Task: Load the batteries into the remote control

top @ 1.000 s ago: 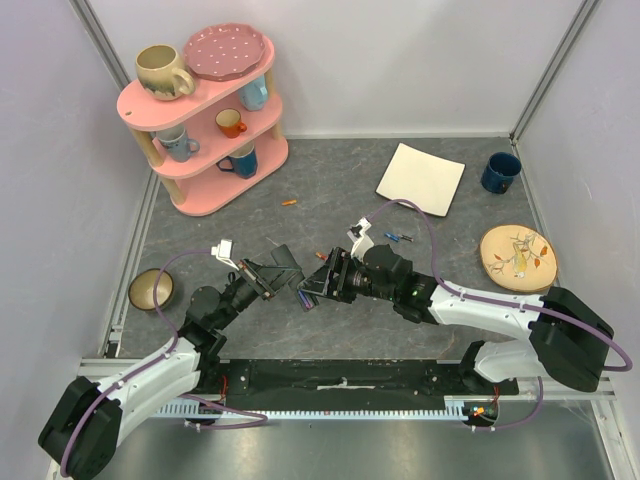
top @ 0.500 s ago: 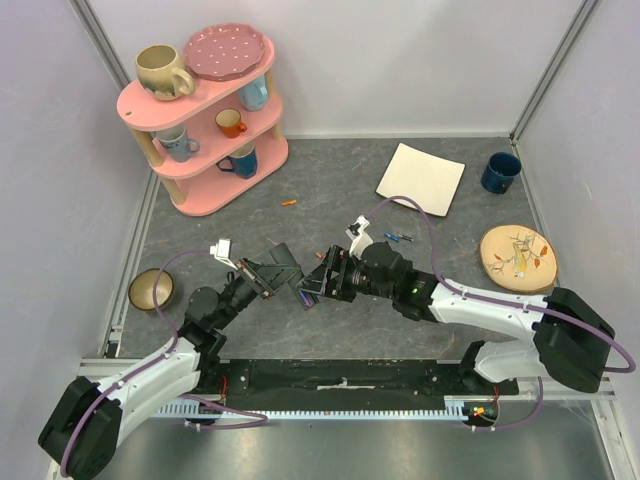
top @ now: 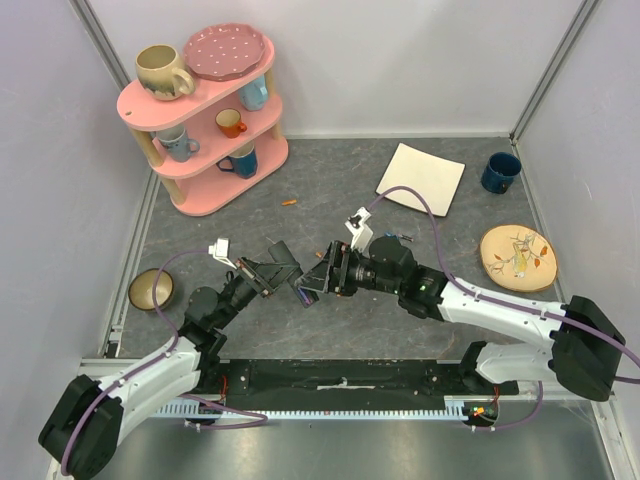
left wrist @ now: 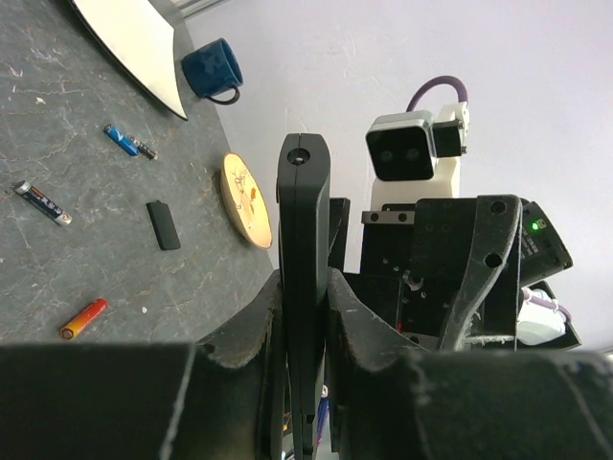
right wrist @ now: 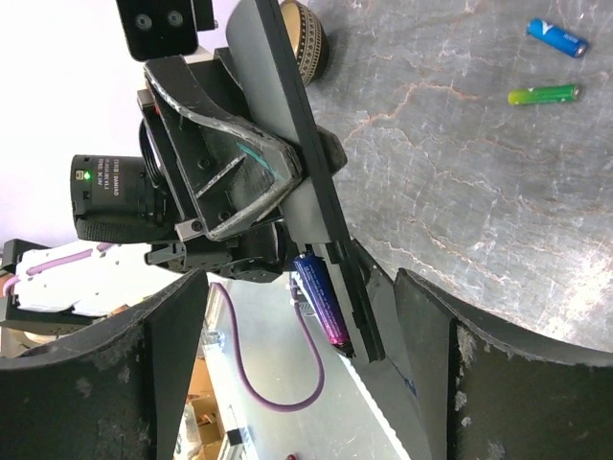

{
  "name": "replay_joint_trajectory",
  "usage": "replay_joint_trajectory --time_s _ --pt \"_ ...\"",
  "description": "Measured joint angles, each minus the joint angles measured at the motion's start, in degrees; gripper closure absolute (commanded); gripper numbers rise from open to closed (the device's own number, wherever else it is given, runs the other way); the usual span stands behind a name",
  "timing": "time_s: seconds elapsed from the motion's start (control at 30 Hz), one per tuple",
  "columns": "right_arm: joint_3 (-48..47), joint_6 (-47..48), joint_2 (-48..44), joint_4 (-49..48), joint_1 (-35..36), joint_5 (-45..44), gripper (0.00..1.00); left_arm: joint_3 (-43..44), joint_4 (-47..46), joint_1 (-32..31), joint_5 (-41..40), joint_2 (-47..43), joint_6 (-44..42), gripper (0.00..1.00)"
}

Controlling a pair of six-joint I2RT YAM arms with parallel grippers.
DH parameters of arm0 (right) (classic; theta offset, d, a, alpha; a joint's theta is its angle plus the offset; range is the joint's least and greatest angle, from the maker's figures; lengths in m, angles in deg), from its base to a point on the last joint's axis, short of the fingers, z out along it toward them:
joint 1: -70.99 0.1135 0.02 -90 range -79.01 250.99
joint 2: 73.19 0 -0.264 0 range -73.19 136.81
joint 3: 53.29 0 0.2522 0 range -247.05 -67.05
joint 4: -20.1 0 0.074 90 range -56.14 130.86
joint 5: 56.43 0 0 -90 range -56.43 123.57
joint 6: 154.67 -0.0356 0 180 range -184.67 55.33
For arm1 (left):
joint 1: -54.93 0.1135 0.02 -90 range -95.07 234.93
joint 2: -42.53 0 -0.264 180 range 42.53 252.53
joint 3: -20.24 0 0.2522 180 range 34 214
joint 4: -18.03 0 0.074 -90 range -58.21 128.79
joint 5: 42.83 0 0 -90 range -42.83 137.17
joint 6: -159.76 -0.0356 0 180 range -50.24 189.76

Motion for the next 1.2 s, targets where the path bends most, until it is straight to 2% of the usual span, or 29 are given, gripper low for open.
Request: replay_joint_trajectory --time_s 0.5,1.2 --pt "-0.28 10.29 -0.81 4.5 -2.78 3.87 0.2 0.0 -4.24 0.0 3.15 1.81 0.61 0.98" --pt "-0.28 11.34 0.85 1.11 -2.78 7.37 0.31 0.0 -6.67 0.0 4.57 3.21 0.83 0.98"
